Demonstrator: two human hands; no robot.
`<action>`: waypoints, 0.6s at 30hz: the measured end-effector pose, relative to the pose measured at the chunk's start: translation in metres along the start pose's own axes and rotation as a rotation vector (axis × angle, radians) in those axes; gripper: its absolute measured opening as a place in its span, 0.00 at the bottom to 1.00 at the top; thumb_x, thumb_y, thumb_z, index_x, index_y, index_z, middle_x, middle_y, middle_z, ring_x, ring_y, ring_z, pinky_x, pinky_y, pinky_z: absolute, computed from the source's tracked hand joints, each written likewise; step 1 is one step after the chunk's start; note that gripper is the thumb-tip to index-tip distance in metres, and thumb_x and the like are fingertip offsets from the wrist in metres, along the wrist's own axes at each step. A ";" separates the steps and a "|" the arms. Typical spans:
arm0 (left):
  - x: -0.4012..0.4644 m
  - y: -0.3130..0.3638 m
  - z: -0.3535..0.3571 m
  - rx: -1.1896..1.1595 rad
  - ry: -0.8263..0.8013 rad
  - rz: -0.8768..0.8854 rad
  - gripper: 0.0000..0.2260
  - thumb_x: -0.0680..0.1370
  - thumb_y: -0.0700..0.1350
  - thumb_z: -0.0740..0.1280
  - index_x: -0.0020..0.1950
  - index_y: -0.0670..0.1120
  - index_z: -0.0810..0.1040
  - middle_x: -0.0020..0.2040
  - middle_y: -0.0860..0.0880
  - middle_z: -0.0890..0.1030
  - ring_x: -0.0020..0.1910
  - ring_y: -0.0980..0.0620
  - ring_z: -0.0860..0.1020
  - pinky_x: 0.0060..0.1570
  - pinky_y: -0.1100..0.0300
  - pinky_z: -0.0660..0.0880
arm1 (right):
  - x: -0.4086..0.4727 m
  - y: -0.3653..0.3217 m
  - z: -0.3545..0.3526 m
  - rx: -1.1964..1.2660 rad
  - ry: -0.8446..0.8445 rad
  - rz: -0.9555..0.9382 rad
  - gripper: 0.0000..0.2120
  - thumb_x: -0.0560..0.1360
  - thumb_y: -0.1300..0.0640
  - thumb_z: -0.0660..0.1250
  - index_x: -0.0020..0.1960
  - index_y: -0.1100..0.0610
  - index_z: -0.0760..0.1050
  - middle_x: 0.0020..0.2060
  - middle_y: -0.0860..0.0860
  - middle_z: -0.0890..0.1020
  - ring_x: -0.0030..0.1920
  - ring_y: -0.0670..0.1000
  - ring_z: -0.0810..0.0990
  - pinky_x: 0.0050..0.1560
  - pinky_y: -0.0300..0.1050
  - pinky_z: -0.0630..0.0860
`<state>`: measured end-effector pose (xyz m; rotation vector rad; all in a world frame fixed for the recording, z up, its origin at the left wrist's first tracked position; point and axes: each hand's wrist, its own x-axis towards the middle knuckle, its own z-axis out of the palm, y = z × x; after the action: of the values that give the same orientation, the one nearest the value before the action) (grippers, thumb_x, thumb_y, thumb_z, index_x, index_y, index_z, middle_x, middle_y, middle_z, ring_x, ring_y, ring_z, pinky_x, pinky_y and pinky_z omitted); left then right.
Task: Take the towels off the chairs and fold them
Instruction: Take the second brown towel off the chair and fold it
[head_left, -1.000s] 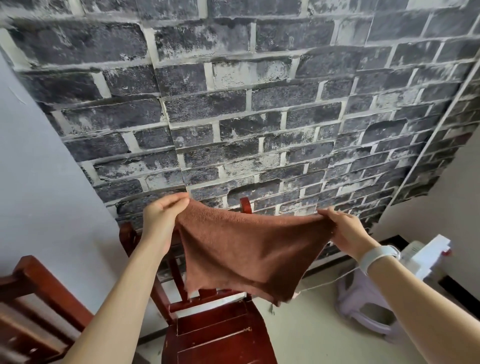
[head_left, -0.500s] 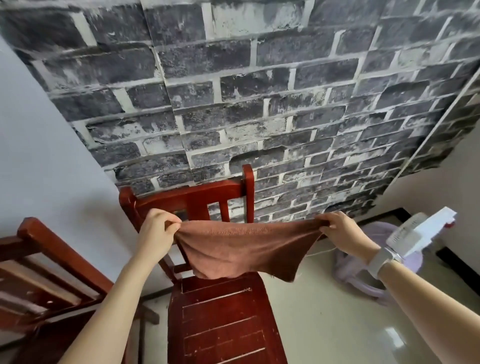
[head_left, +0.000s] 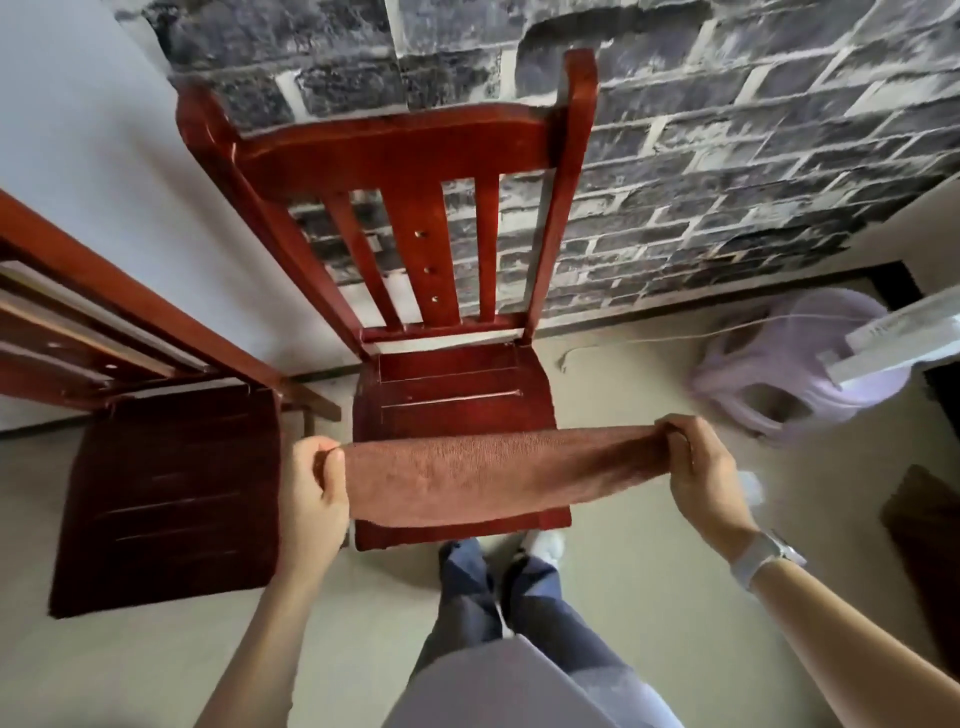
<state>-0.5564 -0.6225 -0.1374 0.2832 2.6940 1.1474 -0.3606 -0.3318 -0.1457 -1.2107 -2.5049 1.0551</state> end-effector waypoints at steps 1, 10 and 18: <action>0.002 -0.003 0.002 0.001 0.015 -0.014 0.06 0.78 0.36 0.59 0.53 0.36 0.72 0.47 0.45 0.75 0.46 0.49 0.72 0.48 0.58 0.66 | 0.004 -0.001 0.006 -0.005 0.003 0.001 0.16 0.74 0.57 0.52 0.52 0.63 0.75 0.45 0.51 0.75 0.46 0.51 0.73 0.50 0.40 0.66; 0.107 -0.079 0.056 0.075 -0.030 -0.035 0.08 0.79 0.40 0.59 0.54 0.38 0.73 0.51 0.41 0.77 0.49 0.46 0.74 0.49 0.59 0.68 | 0.103 -0.002 0.113 -0.057 -0.026 0.044 0.11 0.76 0.66 0.58 0.55 0.65 0.75 0.52 0.62 0.80 0.54 0.61 0.77 0.50 0.36 0.65; 0.154 -0.150 0.137 -0.038 -0.241 -0.459 0.16 0.79 0.42 0.59 0.67 0.41 0.67 0.63 0.44 0.74 0.61 0.46 0.73 0.61 0.56 0.67 | 0.135 0.025 0.206 -0.097 -0.071 0.369 0.18 0.77 0.65 0.53 0.65 0.61 0.67 0.63 0.60 0.72 0.60 0.58 0.73 0.54 0.40 0.66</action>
<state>-0.6839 -0.5913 -0.3554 -0.1857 2.3505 0.9533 -0.5213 -0.3297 -0.3338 -1.7435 -2.4666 1.0776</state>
